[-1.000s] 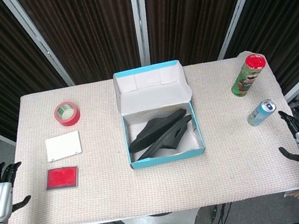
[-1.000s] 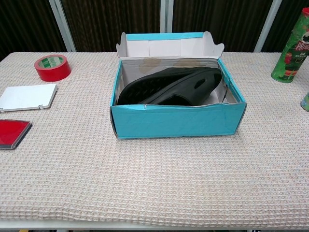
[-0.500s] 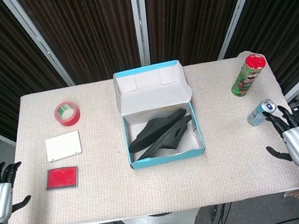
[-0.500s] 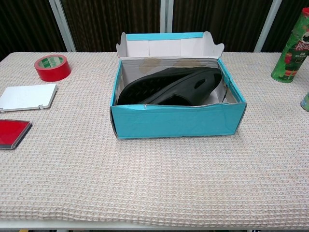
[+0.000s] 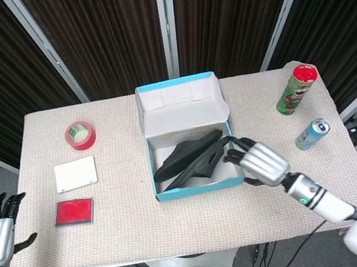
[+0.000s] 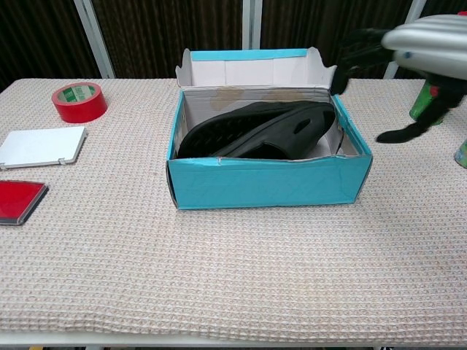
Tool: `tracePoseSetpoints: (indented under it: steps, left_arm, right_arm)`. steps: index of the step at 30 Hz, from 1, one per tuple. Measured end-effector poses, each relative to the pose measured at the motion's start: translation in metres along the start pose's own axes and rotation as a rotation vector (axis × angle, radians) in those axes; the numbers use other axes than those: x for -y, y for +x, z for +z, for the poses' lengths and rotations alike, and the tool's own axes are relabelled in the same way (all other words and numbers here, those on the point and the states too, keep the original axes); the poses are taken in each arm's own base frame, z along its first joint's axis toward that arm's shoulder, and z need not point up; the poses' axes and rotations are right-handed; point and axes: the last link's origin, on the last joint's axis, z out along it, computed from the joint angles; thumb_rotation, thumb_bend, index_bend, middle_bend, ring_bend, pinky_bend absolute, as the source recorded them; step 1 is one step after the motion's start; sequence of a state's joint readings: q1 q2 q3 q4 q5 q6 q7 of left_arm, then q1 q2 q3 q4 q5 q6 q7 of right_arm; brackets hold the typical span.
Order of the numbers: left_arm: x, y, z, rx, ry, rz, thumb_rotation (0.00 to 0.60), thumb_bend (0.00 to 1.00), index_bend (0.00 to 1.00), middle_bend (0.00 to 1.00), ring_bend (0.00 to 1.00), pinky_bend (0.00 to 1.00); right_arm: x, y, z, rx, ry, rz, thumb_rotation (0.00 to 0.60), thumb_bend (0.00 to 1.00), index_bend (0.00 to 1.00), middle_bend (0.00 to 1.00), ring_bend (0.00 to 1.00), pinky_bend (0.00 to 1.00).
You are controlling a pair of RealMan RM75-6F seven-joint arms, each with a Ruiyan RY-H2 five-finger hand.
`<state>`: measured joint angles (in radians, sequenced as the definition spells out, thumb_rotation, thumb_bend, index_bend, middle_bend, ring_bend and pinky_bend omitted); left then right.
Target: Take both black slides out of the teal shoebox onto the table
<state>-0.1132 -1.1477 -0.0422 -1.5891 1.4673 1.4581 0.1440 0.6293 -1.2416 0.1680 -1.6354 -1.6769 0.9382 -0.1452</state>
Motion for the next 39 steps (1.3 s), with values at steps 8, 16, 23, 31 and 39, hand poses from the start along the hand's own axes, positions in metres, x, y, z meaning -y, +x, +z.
tracePoseSetpoints:
  steps: [8,16,23,31,39]
  left_arm:
    - [0.005,-0.002,-0.001,0.010,0.017,-0.009,0.600,0.06,0.14,0.17,0.08,0.05]
    - [0.007,-0.006,-0.001,0.019,0.018,-0.022,0.600,0.06,0.14,0.17,0.08,0.05]
    - [0.008,-0.008,-0.001,0.021,0.016,-0.036,0.600,0.06,0.14,0.17,0.08,0.05]
    - [0.010,-0.012,-0.002,0.030,0.018,-0.053,0.600,0.06,0.14,0.17,0.08,0.05]
    - [0.010,-0.016,0.000,0.038,0.014,-0.067,0.600,0.06,0.14,0.17,0.08,0.05]
  right_arm:
    - [0.032,-0.014,0.067,0.013,0.089,-0.132,0.600,0.09,0.35,0.30,0.03,0.23]
    - [0.051,-0.032,0.091,0.016,0.095,-0.161,0.600,0.09,0.37,0.30,0.03,0.23]
    - [0.057,-0.041,0.100,0.011,0.091,-0.161,0.600,0.09,0.37,0.30,0.03,0.22]
    - [0.061,-0.055,0.102,0.021,0.098,-0.211,0.600,0.11,0.40,0.34,0.04,0.21]
    - [0.062,-0.068,0.102,-0.037,0.077,-0.285,0.600,0.31,0.60,0.54,0.17,0.17]
